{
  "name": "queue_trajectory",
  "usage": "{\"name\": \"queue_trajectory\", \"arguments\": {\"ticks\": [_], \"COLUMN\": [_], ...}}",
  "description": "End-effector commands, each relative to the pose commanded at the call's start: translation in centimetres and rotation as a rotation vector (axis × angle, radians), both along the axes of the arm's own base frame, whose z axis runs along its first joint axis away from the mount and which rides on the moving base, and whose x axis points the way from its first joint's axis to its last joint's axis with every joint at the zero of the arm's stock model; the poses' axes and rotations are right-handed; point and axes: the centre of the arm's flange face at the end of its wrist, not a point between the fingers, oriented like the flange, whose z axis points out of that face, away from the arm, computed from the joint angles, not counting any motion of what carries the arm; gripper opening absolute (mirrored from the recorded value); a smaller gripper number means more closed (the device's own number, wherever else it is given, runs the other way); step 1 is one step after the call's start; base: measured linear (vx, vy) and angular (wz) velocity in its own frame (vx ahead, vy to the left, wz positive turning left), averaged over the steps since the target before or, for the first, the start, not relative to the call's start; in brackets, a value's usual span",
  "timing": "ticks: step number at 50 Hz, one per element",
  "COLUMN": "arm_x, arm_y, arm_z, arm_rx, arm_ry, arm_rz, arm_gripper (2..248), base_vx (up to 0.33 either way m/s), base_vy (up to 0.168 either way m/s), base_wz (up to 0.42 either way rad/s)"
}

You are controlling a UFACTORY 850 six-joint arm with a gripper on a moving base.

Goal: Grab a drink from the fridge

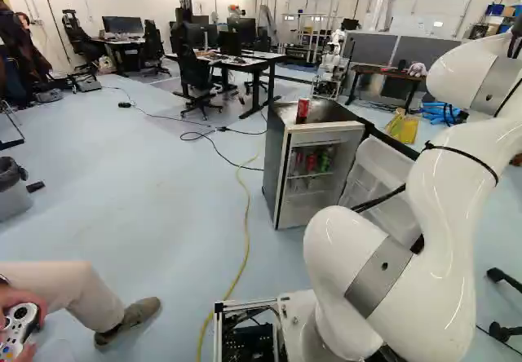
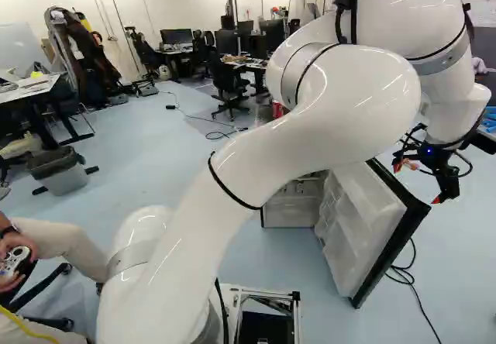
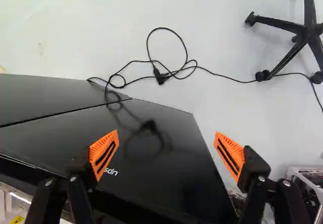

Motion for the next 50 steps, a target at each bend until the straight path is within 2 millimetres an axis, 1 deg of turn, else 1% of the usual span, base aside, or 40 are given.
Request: {"name": "queue_trajectory", "arguments": {"ticks": [31,50], "arm_x": [-1.5,-1.5], "arm_y": [1.0,2.2], "arm_z": [0.1,0.1], "arm_rx": [0.022,0.035], "arm_ry": [0.012,0.02], "arm_rz": [-0.011,-0.003], "arm_gripper": [247,247], "base_vx": [0.0,0.0], "base_vy": [0.0,0.0], "base_wz": [0.0,0.0]}}
